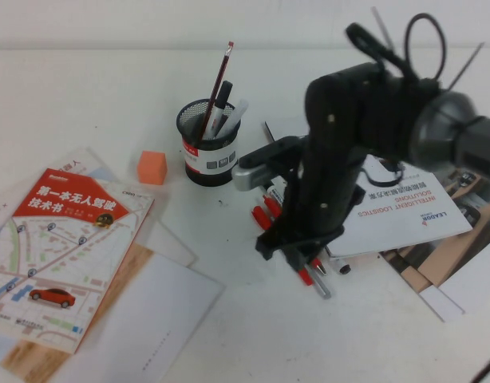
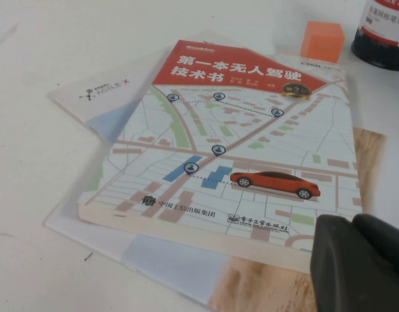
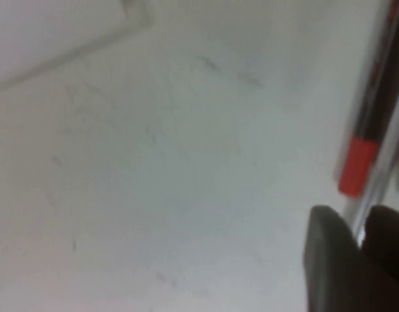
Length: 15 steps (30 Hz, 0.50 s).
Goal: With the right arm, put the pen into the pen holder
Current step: Pick up the pen on the table
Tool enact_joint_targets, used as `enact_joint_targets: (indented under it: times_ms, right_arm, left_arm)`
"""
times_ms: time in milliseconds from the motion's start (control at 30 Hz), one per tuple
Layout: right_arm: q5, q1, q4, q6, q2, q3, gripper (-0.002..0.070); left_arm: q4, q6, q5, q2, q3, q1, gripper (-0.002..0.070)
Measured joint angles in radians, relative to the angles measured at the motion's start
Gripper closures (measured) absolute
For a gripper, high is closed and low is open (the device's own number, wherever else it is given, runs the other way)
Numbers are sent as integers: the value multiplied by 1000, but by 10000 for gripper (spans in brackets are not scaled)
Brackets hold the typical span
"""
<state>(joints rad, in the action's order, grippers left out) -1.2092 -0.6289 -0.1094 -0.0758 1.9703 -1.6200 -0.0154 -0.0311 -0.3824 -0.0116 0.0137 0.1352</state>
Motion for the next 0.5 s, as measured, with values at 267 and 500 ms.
enact_joint_targets:
  times_ms: [267,500]
  right_arm:
    - [-3,-15,30,21,140,-137,422]
    - [-4,-15,44,24,209,-203,412]
  left_arm:
    - [0,0,0,0,0,0,678]
    - [0,0,0,0,0,0,678]
